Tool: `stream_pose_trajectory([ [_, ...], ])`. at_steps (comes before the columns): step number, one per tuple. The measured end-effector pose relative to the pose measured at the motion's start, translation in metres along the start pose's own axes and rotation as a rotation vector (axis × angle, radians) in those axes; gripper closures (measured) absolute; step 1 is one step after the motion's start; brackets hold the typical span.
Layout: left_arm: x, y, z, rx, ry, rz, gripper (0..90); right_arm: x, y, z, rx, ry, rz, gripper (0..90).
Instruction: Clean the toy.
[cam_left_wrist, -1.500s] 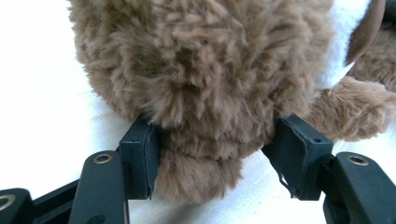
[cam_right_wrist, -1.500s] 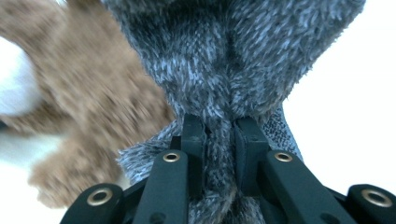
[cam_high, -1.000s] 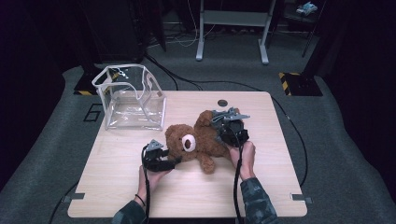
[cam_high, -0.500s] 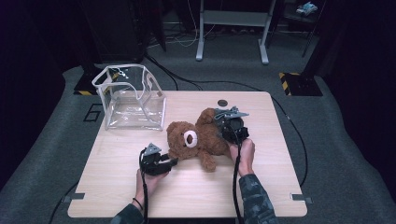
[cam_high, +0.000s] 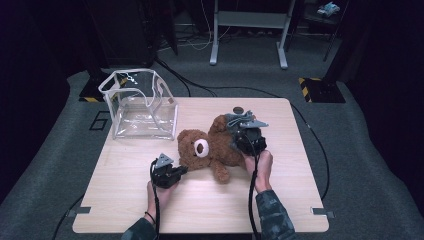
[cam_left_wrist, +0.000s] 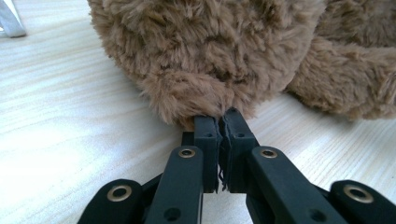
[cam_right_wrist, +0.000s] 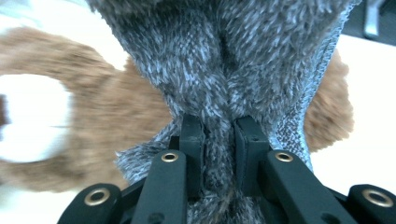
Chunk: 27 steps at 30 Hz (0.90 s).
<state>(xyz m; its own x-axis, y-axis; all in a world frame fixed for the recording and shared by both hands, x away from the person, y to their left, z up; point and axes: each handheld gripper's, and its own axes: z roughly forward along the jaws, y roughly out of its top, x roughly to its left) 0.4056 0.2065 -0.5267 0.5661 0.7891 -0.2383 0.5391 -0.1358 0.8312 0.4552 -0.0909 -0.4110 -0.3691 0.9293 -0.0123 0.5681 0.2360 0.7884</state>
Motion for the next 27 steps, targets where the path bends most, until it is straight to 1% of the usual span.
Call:
stream_pose_trajectory([
  [1,0.0,0.0,0.0,0.0,0.001,0.002,86.6,0.004,0.0,-0.004,-0.006,0.016,-0.015,76.4],
  [2,0.001,0.001,0.0,0.008,-0.003,0.006,86.7,0.009,0.001,-0.006,-0.014,0.025,-0.019,76.4],
  [3,0.0,0.001,0.0,0.005,-0.001,0.009,86.9,0.018,0.002,-0.008,-0.019,0.046,-0.045,76.4],
  [5,0.001,0.001,0.0,0.002,-0.004,0.013,87.1,0.034,0.006,-0.009,-0.014,0.094,-0.073,76.4],
  [6,0.001,0.001,0.0,0.001,-0.009,0.014,87.2,0.043,0.009,-0.007,-0.014,0.116,-0.1,76.3],
  [7,0.001,0.001,0.0,0.0,-0.01,0.015,87.3,0.05,0.01,-0.005,-0.006,0.138,-0.106,76.3],
  [8,0.002,0.001,0.0,-0.001,-0.014,0.015,87.4,0.059,0.012,-0.002,0.005,0.162,-0.118,76.3],
  [9,0.001,0.001,-0.001,-0.007,-0.014,0.014,87.5,0.07,0.014,0.003,0.025,0.177,-0.146,76.2],
  [11,0.002,0.001,-0.001,-0.011,-0.012,0.013,87.8,0.08,0.015,0.014,0.052,0.186,-0.188,76.2],
  [12,0.002,0.001,-0.002,-0.014,-0.012,0.008,88.1,0.084,0.014,0.018,0.073,0.179,-0.18,76.3],
  [14,0.002,0.0,-0.002,-0.019,-0.009,0.007,88.5,0.079,0.013,0.024,0.071,0.178,-0.174,76.3],
  [15,0.003,0.001,-0.003,-0.017,-0.012,0.014,88.6,0.076,0.013,0.025,0.082,0.163,-0.158,76.3],
  [17,0.003,0.0,-0.003,-0.032,-0.008,0.013,88.7,0.067,0.012,0.028,0.098,0.123,-0.15,76.3],
  [18,0.002,0.0,-0.002,-0.04,-0.011,0.008,88.8,0.063,0.01,0.029,0.107,0.114,-0.132,76.3],
  [19,0.001,0.0,-0.003,-0.038,-0.017,0.012,88.8,0.058,0.009,0.029,0.113,0.11,-0.119,76.3],
  [20,0.001,-0.001,-0.003,-0.053,-0.014,0.016,88.8,0.055,0.009,0.028,0.109,0.112,-0.119,76.3],
  [22,0.001,-0.001,-0.004,-0.056,-0.02,0.012,88.8,0.058,0.01,0.02,0.096,0.099,-0.118,76.2],
  [23,0.002,-0.001,-0.004,-0.043,-0.022,0.023,88.8,0.06,0.011,0.018,0.081,0.103,-0.129,76.2],
  [24,0.001,-0.001,-0.004,-0.05,-0.026,0.015,88.8,0.064,0.011,0.013,0.071,0.111,-0.131,76.2],
  [25,0.002,-0.001,-0.004,-0.05,-0.031,0.016,88.8,0.071,0.012,0.007,0.052,0.128,-0.14,76.2],
  [26,0.002,-0.001,-0.004,-0.054,-0.033,0.018,88.8,0.075,0.013,0.004,0.044,0.151,-0.171,76.2],
  [27,0.002,-0.001,-0.005,-0.055,-0.034,0.018,88.8,0.081,0.013,0.001,0.039,0.173,-0.184,76.2],
])
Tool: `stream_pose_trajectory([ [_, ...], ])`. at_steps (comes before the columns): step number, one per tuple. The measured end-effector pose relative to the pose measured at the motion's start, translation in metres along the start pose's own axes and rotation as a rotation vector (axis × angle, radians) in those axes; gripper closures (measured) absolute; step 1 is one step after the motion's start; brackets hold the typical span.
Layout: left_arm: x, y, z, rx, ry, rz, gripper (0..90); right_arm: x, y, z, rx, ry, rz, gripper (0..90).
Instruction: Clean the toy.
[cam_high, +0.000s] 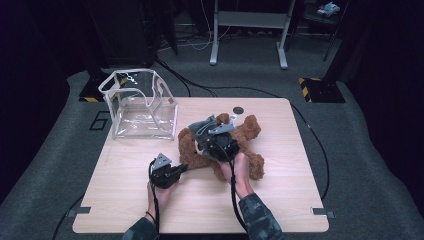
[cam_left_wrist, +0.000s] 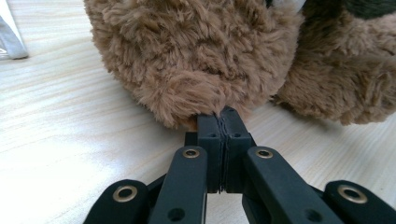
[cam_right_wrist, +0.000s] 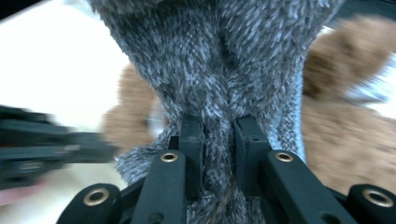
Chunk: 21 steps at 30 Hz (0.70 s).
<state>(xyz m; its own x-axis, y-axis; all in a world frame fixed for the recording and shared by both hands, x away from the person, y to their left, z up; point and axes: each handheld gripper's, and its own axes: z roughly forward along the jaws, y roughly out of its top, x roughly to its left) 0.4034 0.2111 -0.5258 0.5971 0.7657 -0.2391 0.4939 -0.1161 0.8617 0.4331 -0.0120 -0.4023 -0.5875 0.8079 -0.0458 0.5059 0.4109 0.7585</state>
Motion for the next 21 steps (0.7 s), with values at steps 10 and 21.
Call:
stream_pose_trajectory([
  [10,0.0,-0.001,-0.002,-0.028,-0.018,-0.014,88.8,0.033,-0.016,0.018,0.033,0.057,-0.016,76.1],
  [21,0.001,-0.001,-0.003,-0.048,-0.027,-0.023,88.8,0.04,-0.047,0.033,0.114,0.11,0.027,76.1],
])
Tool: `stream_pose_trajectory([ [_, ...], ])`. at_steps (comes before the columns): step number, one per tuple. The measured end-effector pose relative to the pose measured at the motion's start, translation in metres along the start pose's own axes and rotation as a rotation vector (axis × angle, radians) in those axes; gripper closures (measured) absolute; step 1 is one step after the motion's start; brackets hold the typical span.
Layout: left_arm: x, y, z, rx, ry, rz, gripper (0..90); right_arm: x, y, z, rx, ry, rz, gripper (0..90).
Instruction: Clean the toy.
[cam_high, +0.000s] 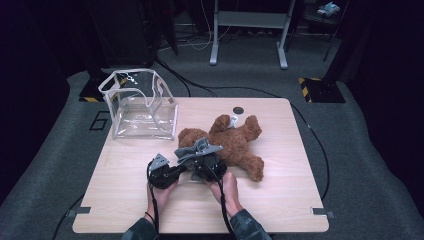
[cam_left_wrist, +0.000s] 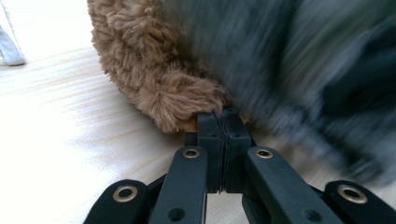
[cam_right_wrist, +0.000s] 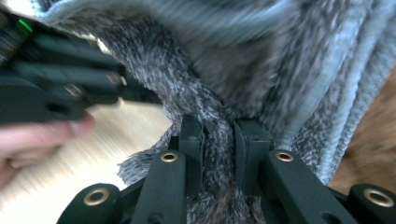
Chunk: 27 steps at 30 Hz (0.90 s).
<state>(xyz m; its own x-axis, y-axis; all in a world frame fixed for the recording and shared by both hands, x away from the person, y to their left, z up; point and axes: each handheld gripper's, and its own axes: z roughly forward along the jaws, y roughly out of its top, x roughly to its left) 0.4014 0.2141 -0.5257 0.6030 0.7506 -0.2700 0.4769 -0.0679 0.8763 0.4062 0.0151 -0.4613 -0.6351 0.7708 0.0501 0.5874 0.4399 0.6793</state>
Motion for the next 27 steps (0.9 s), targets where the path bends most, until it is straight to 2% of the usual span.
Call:
stream_pose_trajectory([
  [2,0.0,0.0,0.0,-0.001,0.004,-0.001,88.8,-0.002,-0.004,0.009,0.018,0.0,-0.003,76.1],
  [4,0.0,0.0,0.0,0.005,0.006,0.004,88.8,-0.003,-0.008,0.014,0.039,0.012,0.023,76.0],
  [6,0.0,0.0,0.0,-0.003,0.006,0.002,88.8,-0.002,-0.007,0.01,0.035,0.015,0.01,75.9],
  [7,0.0,0.0,0.0,-0.005,0.007,-0.001,88.8,-0.002,-0.005,0.005,0.016,0.017,-0.003,75.8],
  [8,0.0,0.0,0.0,0.0,0.007,0.0,88.8,-0.001,-0.003,0.0,0.001,0.015,0.012,75.8],
  [10,-0.001,0.0,0.001,0.004,0.009,0.008,88.8,-0.002,0.007,-0.016,-0.063,0.003,-0.006,75.7],
  [12,-0.001,0.0,0.001,0.006,0.006,0.009,88.8,-0.002,0.015,-0.024,-0.096,-0.018,-0.004,75.6],
  [13,-0.001,0.0,0.001,0.004,0.007,0.007,88.8,-0.004,0.02,-0.024,-0.092,-0.037,-0.019,75.5],
  [15,-0.001,0.0,0.001,0.006,0.011,0.011,88.8,-0.008,0.019,-0.015,-0.054,-0.034,-0.006,75.4],
  [18,-0.002,0.0,0.001,0.016,0.014,0.012,88.7,-0.011,0.008,0.001,0.009,-0.025,-0.008,75.4],
  [20,-0.002,0.0,0.002,0.015,0.014,0.018,88.7,-0.011,0.003,0.004,0.021,-0.019,-0.005,75.4],
  [23,-0.001,0.0,0.001,0.014,0.018,0.009,88.8,-0.01,0.009,-0.006,-0.012,-0.026,-0.014,75.2],
  [25,-0.001,0.0,0.001,0.021,0.02,0.016,88.8,-0.011,0.023,-0.019,-0.066,-0.043,-0.032,75.2],
  [27,-0.002,0.0,0.002,0.021,0.02,0.011,88.8,-0.015,0.038,-0.029,-0.093,-0.067,-0.035,75.1],
])
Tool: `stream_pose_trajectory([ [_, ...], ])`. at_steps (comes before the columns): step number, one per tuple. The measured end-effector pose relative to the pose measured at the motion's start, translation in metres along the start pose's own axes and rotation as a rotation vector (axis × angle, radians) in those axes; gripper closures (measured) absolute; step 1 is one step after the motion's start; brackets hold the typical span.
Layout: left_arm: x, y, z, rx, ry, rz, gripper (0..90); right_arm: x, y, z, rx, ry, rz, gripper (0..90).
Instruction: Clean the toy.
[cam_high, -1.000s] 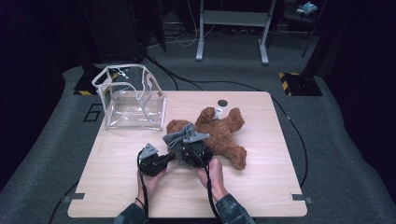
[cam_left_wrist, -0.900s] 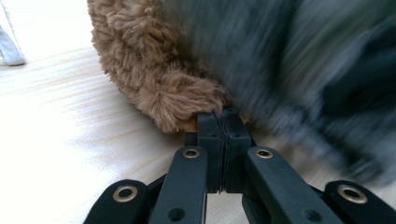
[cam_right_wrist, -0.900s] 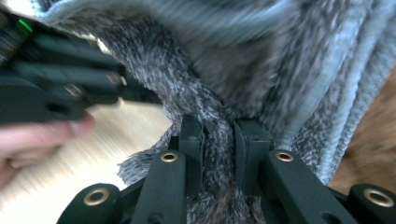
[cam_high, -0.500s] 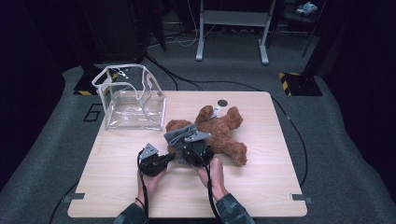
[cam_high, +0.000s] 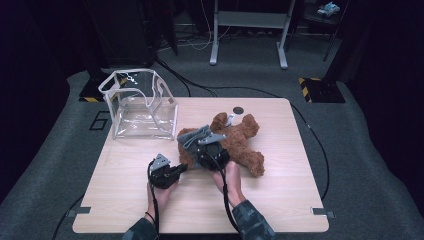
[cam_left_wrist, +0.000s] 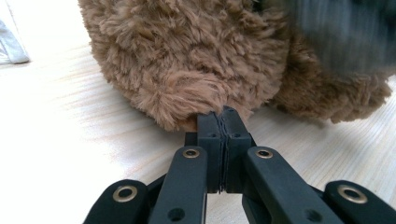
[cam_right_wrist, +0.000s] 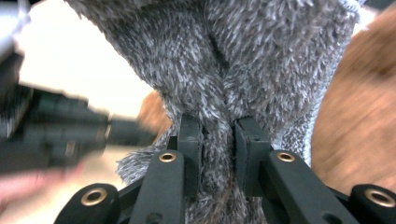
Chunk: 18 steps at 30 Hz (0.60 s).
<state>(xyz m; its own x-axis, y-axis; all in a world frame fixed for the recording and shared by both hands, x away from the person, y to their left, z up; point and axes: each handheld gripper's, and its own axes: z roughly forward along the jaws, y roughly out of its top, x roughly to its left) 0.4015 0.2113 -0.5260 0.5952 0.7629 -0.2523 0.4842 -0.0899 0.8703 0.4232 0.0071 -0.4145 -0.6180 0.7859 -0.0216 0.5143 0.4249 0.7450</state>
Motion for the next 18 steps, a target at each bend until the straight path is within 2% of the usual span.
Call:
stream_pose_trajectory([
  [2,0.0,0.0,0.0,0.009,0.0,0.005,88.7,-0.007,0.013,-0.001,-0.014,-0.022,0.011,75.1],
  [4,0.0,0.0,0.0,0.003,0.004,-0.008,88.7,-0.017,0.019,0.006,0.011,-0.036,0.018,75.0],
  [7,0.001,0.0,0.0,-0.003,0.008,-0.01,88.7,-0.03,0.018,0.012,0.031,-0.046,0.055,75.0],
  [11,0.001,0.0,0.0,0.001,0.012,-0.003,88.8,-0.045,0.012,0.01,0.06,-0.103,0.076,75.0],
  [14,0.001,0.0,0.0,-0.001,0.01,-0.002,88.7,-0.059,0.006,0.004,0.059,-0.124,0.117,74.9],
  [18,0.001,0.0,0.0,0.012,0.011,0.006,88.7,-0.065,0.009,-0.009,0.035,-0.158,0.127,74.9],
])
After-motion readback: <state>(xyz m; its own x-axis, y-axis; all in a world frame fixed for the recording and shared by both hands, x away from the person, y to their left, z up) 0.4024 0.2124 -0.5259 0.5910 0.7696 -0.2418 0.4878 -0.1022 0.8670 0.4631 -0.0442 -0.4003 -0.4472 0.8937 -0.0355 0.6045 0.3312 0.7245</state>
